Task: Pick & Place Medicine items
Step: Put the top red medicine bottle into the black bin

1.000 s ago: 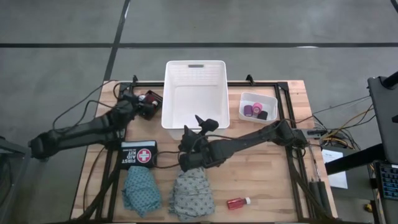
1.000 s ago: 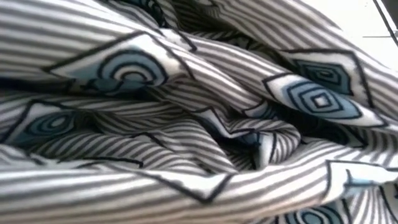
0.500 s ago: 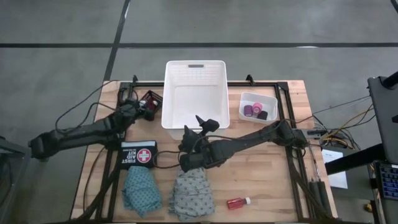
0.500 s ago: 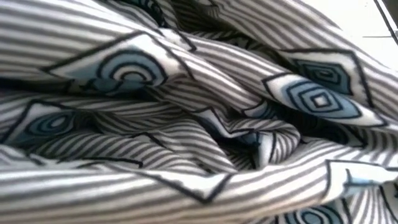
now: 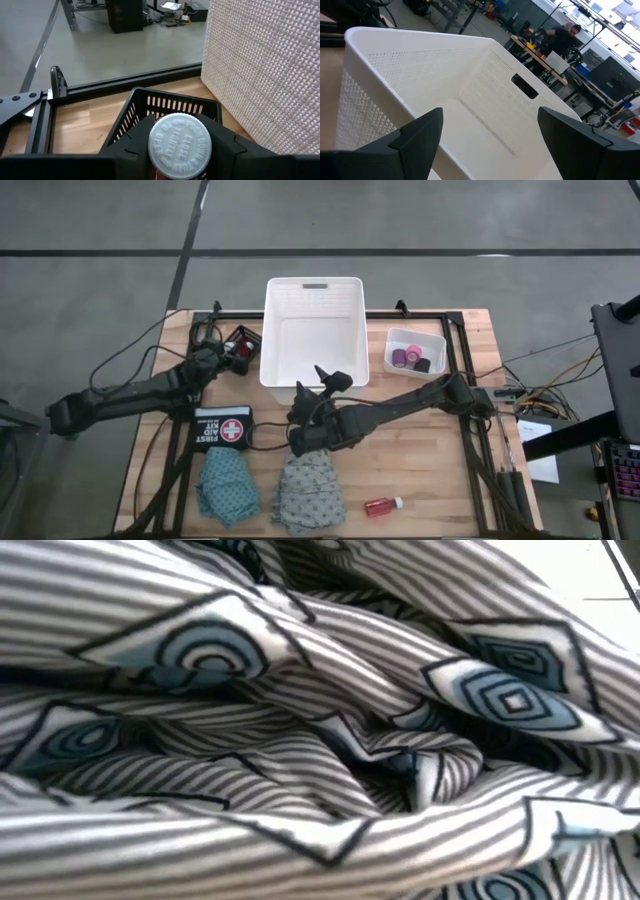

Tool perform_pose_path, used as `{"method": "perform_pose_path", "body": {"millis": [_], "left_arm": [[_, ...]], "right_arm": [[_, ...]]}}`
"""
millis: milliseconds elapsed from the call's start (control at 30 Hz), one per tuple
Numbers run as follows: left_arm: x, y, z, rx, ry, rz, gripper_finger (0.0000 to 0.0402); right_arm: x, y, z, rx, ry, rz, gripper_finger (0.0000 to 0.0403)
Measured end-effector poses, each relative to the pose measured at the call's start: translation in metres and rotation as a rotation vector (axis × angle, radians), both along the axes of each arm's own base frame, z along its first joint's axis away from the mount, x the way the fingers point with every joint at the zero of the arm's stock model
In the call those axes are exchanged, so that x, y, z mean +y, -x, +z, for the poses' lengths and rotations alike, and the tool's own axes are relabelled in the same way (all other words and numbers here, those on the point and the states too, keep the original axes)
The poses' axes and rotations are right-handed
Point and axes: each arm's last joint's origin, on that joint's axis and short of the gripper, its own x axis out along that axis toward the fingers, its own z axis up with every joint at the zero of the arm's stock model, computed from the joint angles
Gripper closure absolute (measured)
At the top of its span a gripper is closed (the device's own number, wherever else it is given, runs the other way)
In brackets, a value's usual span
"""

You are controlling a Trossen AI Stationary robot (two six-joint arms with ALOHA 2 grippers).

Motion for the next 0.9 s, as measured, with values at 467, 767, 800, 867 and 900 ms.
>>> {"method": "perform_pose_path", "body": {"millis": [467, 767, 800, 867, 900], "left_arm": [[-0.0001, 0.0002, -0.0005, 0.01, -0.001, -0.002, 0.0267], [-0.0001, 0.0001, -0.0004, 0.0, 0.002, 0.001, 0.0267], [0.0, 0.0, -0.0001, 0.014, -0.009, -0.007, 0.0267], [0.0003, -0.0007, 0.0009, 0.025, -0.027, -0.018, 0.0267], [0.0005, -0.0009, 0.0013, 0.017, -0.031, -0.019, 0.0267]], "right_arm": [[0.0, -0.0001, -0.0006, 0.001, 0.0, 0.0, 0.0078], [0.0001, -0.0002, -0.0007, 0.002, 0.0, 0.0, 0.0078], [0.0001, -0.0002, -0.0007, 0.002, 0.0, 0.0, 0.0078], [0.0001, -0.0002, -0.0007, 0.001, 0.0, 0.0, 0.0078], [0.0001, -0.0002, -0.0007, 0.001, 0.0, 0.0, 0.0078]]}}
